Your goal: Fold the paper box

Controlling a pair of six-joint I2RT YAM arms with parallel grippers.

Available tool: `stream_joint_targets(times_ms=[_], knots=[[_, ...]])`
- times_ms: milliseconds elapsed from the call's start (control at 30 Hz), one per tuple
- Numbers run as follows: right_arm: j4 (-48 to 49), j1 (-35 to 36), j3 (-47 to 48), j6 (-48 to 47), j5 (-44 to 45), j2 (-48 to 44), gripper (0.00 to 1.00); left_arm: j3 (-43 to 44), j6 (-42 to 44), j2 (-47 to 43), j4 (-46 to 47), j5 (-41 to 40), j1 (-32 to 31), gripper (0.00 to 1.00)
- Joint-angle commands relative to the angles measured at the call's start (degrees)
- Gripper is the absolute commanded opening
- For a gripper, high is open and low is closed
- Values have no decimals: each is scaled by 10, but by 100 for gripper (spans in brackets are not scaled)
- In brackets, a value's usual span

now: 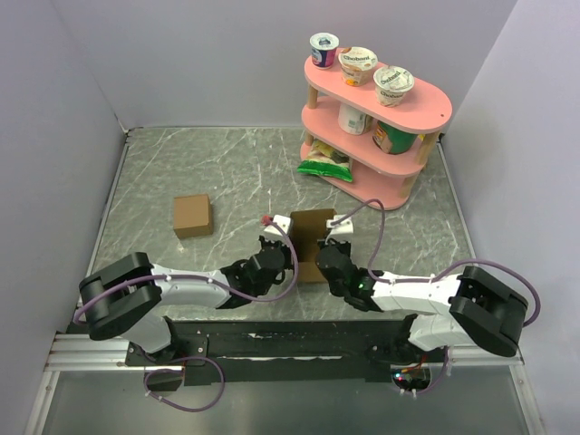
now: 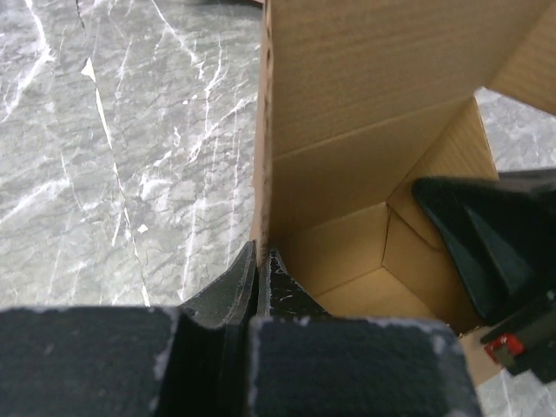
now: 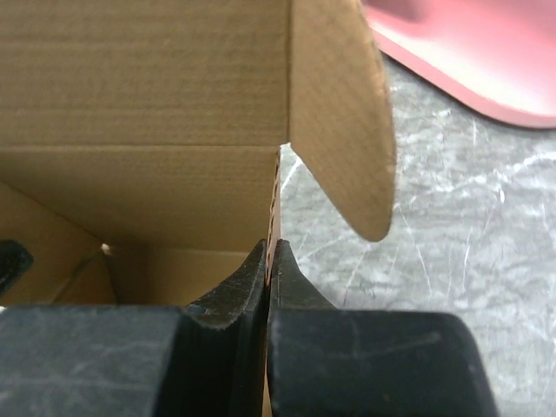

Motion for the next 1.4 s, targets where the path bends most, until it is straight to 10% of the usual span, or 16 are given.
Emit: stream_joint_targets(times_ms=[0, 1367], knots=[[35, 38, -24, 57, -20, -3, 0, 37, -30, 2, -70, 38, -18, 1], [181, 116, -12, -80, 151, 24, 2, 110, -39, -49, -110, 39, 0, 1]])
